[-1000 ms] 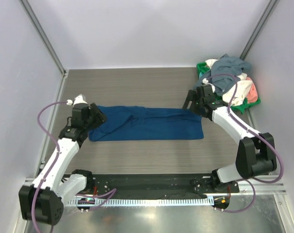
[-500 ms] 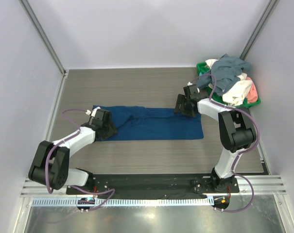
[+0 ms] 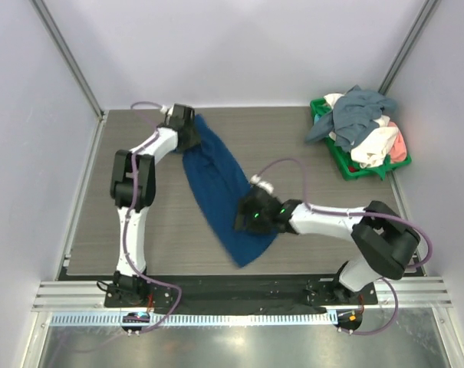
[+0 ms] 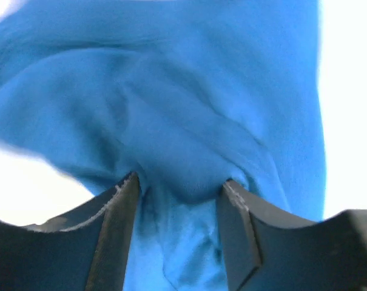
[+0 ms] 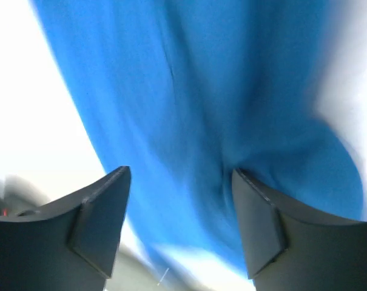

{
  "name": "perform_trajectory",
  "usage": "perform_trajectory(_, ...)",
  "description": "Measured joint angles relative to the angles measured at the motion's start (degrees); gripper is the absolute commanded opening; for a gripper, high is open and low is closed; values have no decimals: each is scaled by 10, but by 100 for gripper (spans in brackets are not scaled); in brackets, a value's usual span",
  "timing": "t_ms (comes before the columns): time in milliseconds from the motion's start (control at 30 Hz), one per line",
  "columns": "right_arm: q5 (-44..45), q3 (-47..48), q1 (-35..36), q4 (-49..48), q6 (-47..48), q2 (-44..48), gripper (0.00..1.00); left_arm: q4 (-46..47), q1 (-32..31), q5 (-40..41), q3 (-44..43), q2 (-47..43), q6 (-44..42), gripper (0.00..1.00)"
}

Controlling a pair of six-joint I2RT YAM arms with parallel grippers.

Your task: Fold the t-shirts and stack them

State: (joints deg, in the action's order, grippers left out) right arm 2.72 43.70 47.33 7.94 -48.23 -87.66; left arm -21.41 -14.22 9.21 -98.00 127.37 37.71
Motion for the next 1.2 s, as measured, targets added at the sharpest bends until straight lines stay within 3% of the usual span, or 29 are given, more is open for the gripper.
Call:
perform_trajectory(133, -3, 45, 129, 71, -37, 20, 84, -92, -2, -21, -264, 115, -66, 66)
perform_trajectory(200, 7, 68, 138, 99, -41, 44, 87, -125, -4, -29, -309, 104, -85, 69)
perform_trajectory(267, 38, 95, 131, 122, -36, 70, 89, -139, -7, -32, -302, 59, -98, 70)
perform_trajectory(367, 68, 137, 107, 141, -14, 83, 89, -151, -9, -32, -228, -51, -106, 70)
perform_trajectory(667, 62, 242, -13, 135, 67, -67, 82, -112, -8, -33, 212, -465, -60, 71)
perform_trajectory(833, -2, 322, -102, 113, 109, -197, 73, -110, -7, -59, 383, -555, -27, 70)
perform_trajectory(933, -35, 389, -136, 98, 120, -261, 73, -140, -8, -65, 434, -596, -24, 70)
perform_trajectory(1100, -72, 544, -155, 80, 123, -355, 73, -187, -7, -62, 447, -699, -36, 70)
perform_trajectory(1200, -95, 652, -157, 65, 112, -425, 73, -203, -7, -57, 457, -766, -40, 77)
